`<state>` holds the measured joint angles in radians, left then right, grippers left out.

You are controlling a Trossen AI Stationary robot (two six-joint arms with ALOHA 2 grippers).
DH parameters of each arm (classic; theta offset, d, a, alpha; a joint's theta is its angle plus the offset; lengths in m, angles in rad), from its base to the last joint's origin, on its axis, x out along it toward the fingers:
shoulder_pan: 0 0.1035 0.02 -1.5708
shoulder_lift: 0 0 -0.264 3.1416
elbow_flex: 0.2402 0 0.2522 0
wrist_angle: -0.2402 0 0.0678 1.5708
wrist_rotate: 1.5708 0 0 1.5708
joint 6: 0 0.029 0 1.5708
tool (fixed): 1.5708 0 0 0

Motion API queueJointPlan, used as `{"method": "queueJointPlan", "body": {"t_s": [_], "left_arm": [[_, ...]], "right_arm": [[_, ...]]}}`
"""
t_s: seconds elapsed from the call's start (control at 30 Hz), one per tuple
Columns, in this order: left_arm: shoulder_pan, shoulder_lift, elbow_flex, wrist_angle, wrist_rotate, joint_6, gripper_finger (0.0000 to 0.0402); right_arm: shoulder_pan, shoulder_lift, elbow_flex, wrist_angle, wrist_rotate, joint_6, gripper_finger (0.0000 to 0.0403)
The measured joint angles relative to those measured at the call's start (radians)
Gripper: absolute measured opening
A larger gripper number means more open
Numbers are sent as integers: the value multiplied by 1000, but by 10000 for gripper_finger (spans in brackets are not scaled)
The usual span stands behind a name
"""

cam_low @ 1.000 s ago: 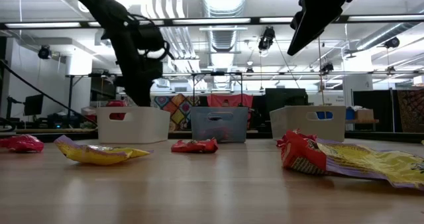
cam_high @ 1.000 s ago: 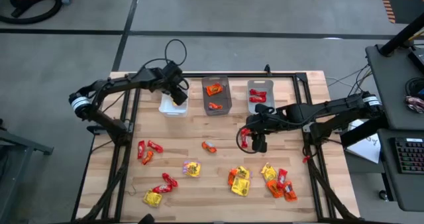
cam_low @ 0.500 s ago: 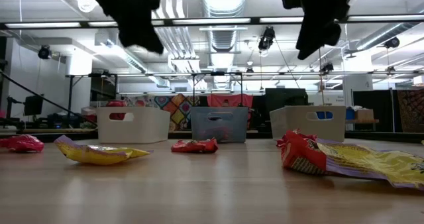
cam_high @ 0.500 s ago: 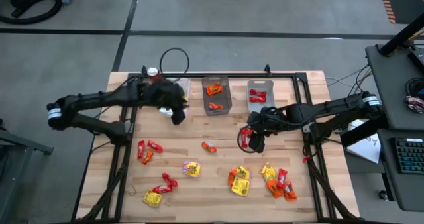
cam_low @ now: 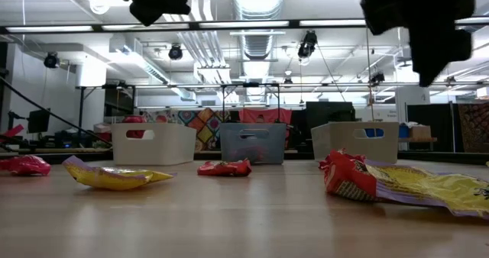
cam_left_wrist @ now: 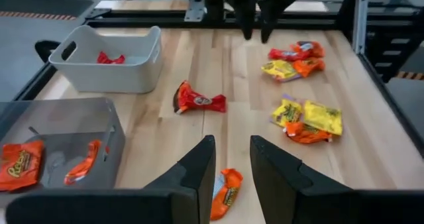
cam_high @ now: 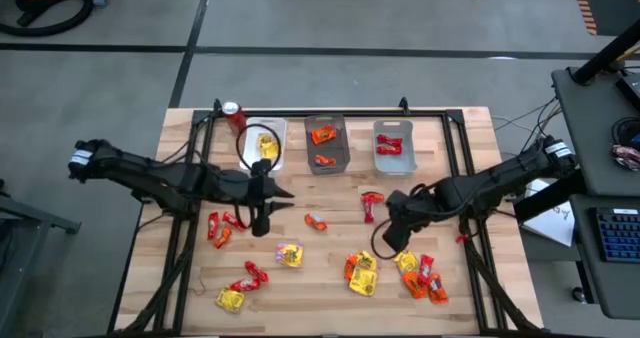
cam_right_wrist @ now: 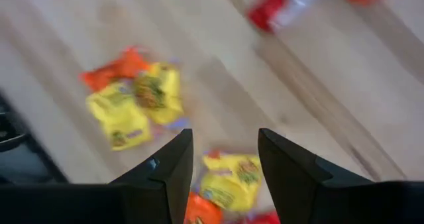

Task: Sort candy
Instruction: Put the red chocolate into the gray bin

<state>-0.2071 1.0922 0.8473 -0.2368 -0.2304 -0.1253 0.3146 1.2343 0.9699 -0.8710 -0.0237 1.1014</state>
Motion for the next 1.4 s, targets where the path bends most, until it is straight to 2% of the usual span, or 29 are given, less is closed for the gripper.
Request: {"method": "queueJointPlan", "body": {"t_s": [0.13,0.37,0.73,1.1,1.4], "left_arm": [[-4,21,0,8,-15,-1,79],[1,39,0,11,-61,19,79],[1,36,0,0,-226,65,79],[1,36,0,-17,-234,91,79],[1,36,-3,-45,-235,91,79]], "right_arm": [[4,0,-2,-100,117,85,141],[-20,29,-7,-84,258,112,140],[-27,273,84,-57,261,77,195],[-85,462,203,-10,297,65,206],[-121,547,208,24,288,59,206]]}}
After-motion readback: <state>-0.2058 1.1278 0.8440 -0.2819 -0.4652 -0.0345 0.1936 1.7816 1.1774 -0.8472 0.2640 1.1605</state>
